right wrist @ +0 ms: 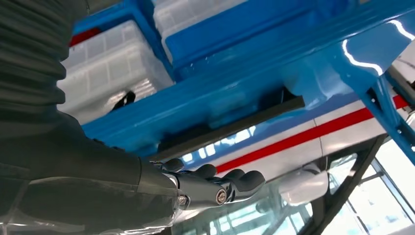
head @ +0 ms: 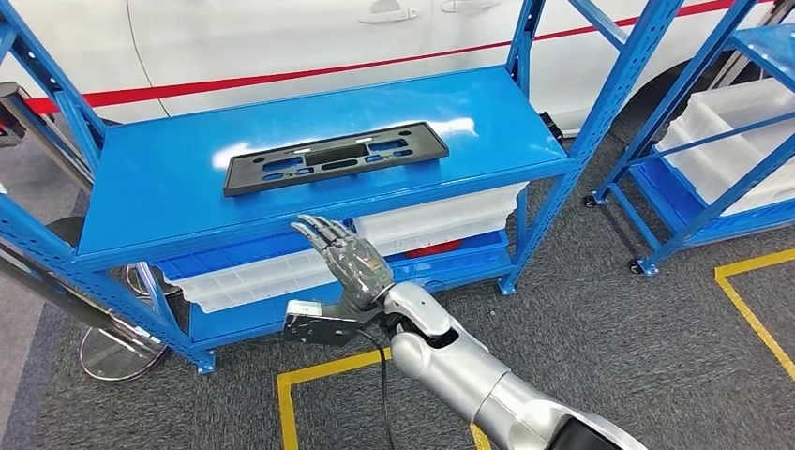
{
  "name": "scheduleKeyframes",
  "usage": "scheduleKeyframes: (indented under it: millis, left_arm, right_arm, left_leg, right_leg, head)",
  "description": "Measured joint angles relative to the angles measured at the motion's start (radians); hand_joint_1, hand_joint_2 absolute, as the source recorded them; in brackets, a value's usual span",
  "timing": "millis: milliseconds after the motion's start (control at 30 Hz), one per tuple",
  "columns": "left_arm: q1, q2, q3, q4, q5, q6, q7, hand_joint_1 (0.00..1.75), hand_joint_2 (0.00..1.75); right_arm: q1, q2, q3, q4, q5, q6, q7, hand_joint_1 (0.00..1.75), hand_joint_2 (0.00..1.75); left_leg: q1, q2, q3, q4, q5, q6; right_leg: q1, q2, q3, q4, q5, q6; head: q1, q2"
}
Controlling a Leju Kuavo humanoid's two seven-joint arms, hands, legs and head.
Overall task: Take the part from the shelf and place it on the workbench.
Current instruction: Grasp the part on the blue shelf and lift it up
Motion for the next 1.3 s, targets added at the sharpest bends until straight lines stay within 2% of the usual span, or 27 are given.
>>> scheduleKeyframes:
  millis: [67,167,200,233,267,333,367,400,500,567,600,667,700,733,767,833,867,900,967,1033,1067,1100,1167,1200,1233,1267,1300]
  left_arm:
    - [0.0,0.0,0.0,0.001,-0.005,0.0,-0.007,0.0,0.0]
    - [0.001,-0.001,0.0,0.004,-0.012,0.0,-0.009,0.0,0.0]
    - [0.002,-0.001,0.0,0.005,-0.015,0.0,-0.009,0.0,0.0]
    - [0.002,-0.001,0.0,0.006,-0.016,0.001,-0.009,0.0,0.0]
    - [0.003,-0.001,0.0,0.006,-0.018,0.002,-0.009,0.0,0.0]
    - [0.002,-0.003,0.0,0.007,-0.021,0.004,-0.008,0.0,0.0]
    - [0.002,-0.004,-0.001,0.009,-0.022,0.005,-0.008,0.0,0.0]
    - [0.001,-0.006,-0.001,0.01,-0.023,0.005,-0.007,0.0,0.0]
    - [0.002,-0.008,-0.001,0.012,-0.025,0.007,-0.006,0.0,0.0]
    - [0.002,-0.008,-0.001,0.012,-0.025,0.008,-0.006,0.0,0.0]
    - [0.002,-0.008,-0.001,0.012,-0.026,0.009,-0.006,0.0,0.0]
    - [0.002,-0.008,-0.001,0.012,-0.026,0.01,-0.007,0.0,0.0]
    - [0.002,-0.008,-0.001,0.012,-0.026,0.01,-0.007,0.0,0.0]
    - [0.002,-0.008,-0.001,0.012,-0.026,0.01,-0.007,0.0,0.0]
    - [0.003,-0.008,-0.001,0.012,-0.026,0.01,-0.007,0.0,0.0]
    - [0.003,-0.01,-0.001,0.014,-0.026,0.01,-0.006,0.0,0.0]
    - [0.003,-0.012,-0.001,0.015,-0.026,0.01,-0.006,0.0,0.0]
    - [0.003,-0.014,-0.001,0.017,-0.026,0.011,-0.005,0.0,0.0]
    - [0.001,-0.016,-0.001,0.018,-0.028,0.014,-0.001,0.0,0.0]
    - [0.0,-0.015,-0.001,0.018,-0.03,0.018,0.007,0.0,0.0]
    - [0.0,-0.015,-0.001,0.018,-0.03,0.021,0.011,0.0,0.0]
    - [0.0,-0.015,-0.002,0.018,-0.031,0.023,0.015,0.0,0.0]
    - [0.002,-0.015,-0.002,0.018,-0.032,0.029,0.022,0.0,0.0]
    - [0.004,-0.015,-0.002,0.018,-0.032,0.031,0.025,0.0,0.0]
    - [0.007,-0.014,-0.002,0.018,-0.032,0.033,0.027,0.0,0.0]
    - [0.01,-0.013,-0.002,0.018,-0.031,0.035,0.027,0.0,0.0]
    - [0.013,-0.011,-0.002,0.018,-0.03,0.037,0.027,0.0,0.0]
  right_arm:
    - [-0.016,0.028,0.021,0.021,-0.017,0.002,0.005,0.0,1.75]
    - [-0.05,0.072,0.057,0.058,-0.035,0.003,0.027,0.0,1.75]
    - [-0.059,0.085,0.068,0.072,-0.039,0.0,0.033,0.0,1.75]
    - [-0.069,0.097,0.076,0.086,-0.044,-0.005,0.038,0.0,1.75]
    - [-0.081,0.108,0.083,0.099,-0.048,-0.012,0.04,0.0,1.75]
    - [-0.109,0.127,0.092,0.123,-0.053,-0.024,0.043,0.0,1.75]
    - [-0.123,0.135,0.096,0.134,-0.054,-0.028,0.044,0.0,1.75]
    - [-0.134,0.141,0.098,0.143,-0.055,-0.031,0.044,0.0,1.75]
    - [-0.152,0.153,0.105,0.166,-0.062,-0.036,0.043,0.0,1.75]
    - [-0.163,0.159,0.109,0.176,-0.065,-0.039,0.041,0.0,1.75]
    - [-0.167,0.161,0.11,0.18,-0.066,-0.04,0.041,0.0,1.75]
    - [-0.17,0.162,0.111,0.189,-0.066,-0.041,0.04,0.0,1.75]
    - [-0.169,0.162,0.112,0.194,-0.066,-0.041,0.04,0.0,1.75]
    - [-0.169,0.162,0.113,0.198,-0.067,-0.041,0.04,0.0,1.75]
    - [-0.169,0.162,0.113,0.201,-0.067,-0.041,0.04,0.0,1.75]
    - [-0.172,0.162,0.114,0.206,-0.067,-0.041,0.04,0.0,1.75]
    - [-0.173,0.162,0.114,0.208,-0.067,-0.042,0.04,0.0,1.75]
    - [-0.176,0.163,0.115,0.21,-0.067,-0.044,0.039,0.0,1.75]
    - [-0.184,0.164,0.115,0.216,-0.067,-0.051,0.041,0.0,1.75]
    - [-0.2,0.167,0.116,0.222,-0.067,-0.062,0.046,0.0,1.75]
    - [-0.212,0.17,0.116,0.226,-0.066,-0.07,0.049,0.0,1.75]
    - [-0.227,0.173,0.118,0.234,-0.066,-0.082,0.053,0.0,1.75]
    - [-0.256,0.177,0.121,0.258,-0.067,-0.106,0.063,0.0,1.75]
    - [-0.268,0.178,0.123,0.274,-0.07,-0.115,0.068,0.0,1.75]
    - [-0.279,0.178,0.124,0.291,-0.076,-0.123,0.073,0.0,1.75]
    - [-0.291,0.177,0.124,0.308,-0.084,-0.13,0.075,0.0,1.75]
    - [-0.303,0.176,0.124,0.325,-0.094,-0.137,0.076,0.0,1.75]
  left_leg:
    - [0.001,0.001,-0.018,0.043,-0.027,-0.012]
    - [0.01,0.002,-0.113,0.227,-0.107,-0.028]
    - [0.014,0.002,-0.136,0.267,-0.113,-0.032]
    - [0.017,0.003,-0.141,0.268,-0.098,-0.036]
    - [0.021,0.004,-0.124,0.227,-0.066,-0.041]
    - [0.027,0.007,-0.062,0.094,-0.001,-0.048]
    - [0.028,0.007,-0.04,0.047,0.014,-0.044]
    - [0.027,0.006,-0.029,0.023,0.016,-0.038]
    - [0.025,0.002,-0.025,0.019,0.007,-0.011]
    - [0.025,0.002,-0.018,0.017,0.002,0.004]
    - [0.024,0.002,-0.015,0.016,0.0,0.01]
    - [0.021,0.002,-0.009,0.016,-0.007,0.017]
    - [0.019,0.001,-0.006,0.016,-0.01,0.019]
    - [0.016,0.0,0.0,0.016,-0.015,0.02]
    - [0.013,-0.002,0.008,0.016,-0.02,0.02]
    - [0.008,-0.004,0.025,0.015,-0.031,0.02]
    - [0.006,-0.005,0.031,0.014,-0.036,0.017]
    - [0.007,-0.006,0.034,0.013,-0.04,0.014]
    - [0.008,-0.006,0.037,0.008,-0.045,0.003]
    - [0.009,-0.002,0.042,0.01,-0.053,-0.006]
    - [0.008,0.0,0.035,0.031,-0.065,-0.009]
    - [0.009,0.001,0.014,0.074,-0.084,-0.013]
    - [0.013,0.002,-0.061,0.202,-0.131,-0.023]
    - [0.017,0.002,-0.096,0.254,-0.14,-0.028]
    - [0.02,0.003,-0.117,0.275,-0.13,-0.034]
    - [0.023,0.003,-0.118,0.253,-0.098,-0.038]
    - [0.027,0.004,-0.101,0.196,-0.051,-0.042]
  right_leg:
    - [-0.008,-0.001,0.011,-0.015,0.005,-0.005]
    - [-0.01,-0.002,0.017,-0.017,0.001,-0.011]
    - [-0.011,-0.002,0.018,-0.015,-0.001,-0.01]
    - [-0.012,-0.001,0.02,-0.013,-0.005,-0.008]
    - [-0.015,-0.001,0.023,-0.009,-0.01,-0.004]
    - [-0.016,0.0,0.027,0.004,-0.024,0.008]
    - [-0.015,0.001,0.026,0.01,-0.03,0.014]
    - [-0.012,0.001,0.025,0.014,-0.034,0.019]
    - [-0.012,0.002,0.027,0.015,-0.041,0.032]
    - [-0.017,0.002,0.008,0.062,-0.067,0.041]
    - [-0.018,0.001,-0.019,0.117,-0.092,0.045]
    - [-0.019,0.001,-0.103,0.259,-0.141,0.047]
    - [-0.018,0.001,-0.138,0.307,-0.147,0.046]
    - [-0.017,0.001,-0.157,0.319,-0.131,0.042]
    - [-0.014,0.002,-0.153,0.288,-0.095,0.035]
    - [-0.003,0.002,-0.103,0.152,-0.006,0.01]
    - [0.002,0.002,-0.077,0.089,0.022,-0.003]
    - [0.008,0.001,-0.061,0.05,0.033,-0.012]
    - [0.013,0.002,-0.05,0.025,0.028,-0.018]
    - [0.005,0.002,-0.034,0.006,0.027,-0.017]
    - [0.001,0.002,-0.024,-0.005,0.027,-0.018]
    - [-0.004,0.001,-0.013,-0.013,0.026,-0.018]
    - [-0.004,0.001,0.0,-0.015,0.016,-0.02]
    - [-0.004,0.0,0.005,-0.014,0.01,-0.019]
    - [-0.005,0.001,0.012,-0.013,0.004,-0.017]
    - [-0.007,0.002,0.019,-0.009,-0.005,-0.013]
    - [-0.01,0.003,0.026,-0.004,-0.014,-0.009]
  head:
    - [0.0,0.0]
    - [0.0,0.0]
    - [0.0,0.0]
    - [0.0,0.0]
    - [0.0,0.0]
    - [-0.001,0.0]
    - [0.0,0.0]
    - [0.0,0.0]
    - [0.001,0.0]
    - [0.001,0.0]
    - [0.001,0.0]
    - [0.001,0.0]
    - [0.001,0.0]
    - [0.001,0.0]
    - [0.001,0.0]
    - [0.001,0.0]
    - [0.001,0.0]
    - [0.0,0.0]
    - [0.001,0.0]
    - [0.001,0.0]
    - [0.001,0.0]
    - [0.001,0.0]
    - [0.001,0.0]
    - [0.001,0.0]
    - [0.001,0.0]
    - [0.001,0.0]
    - [0.001,0.0]
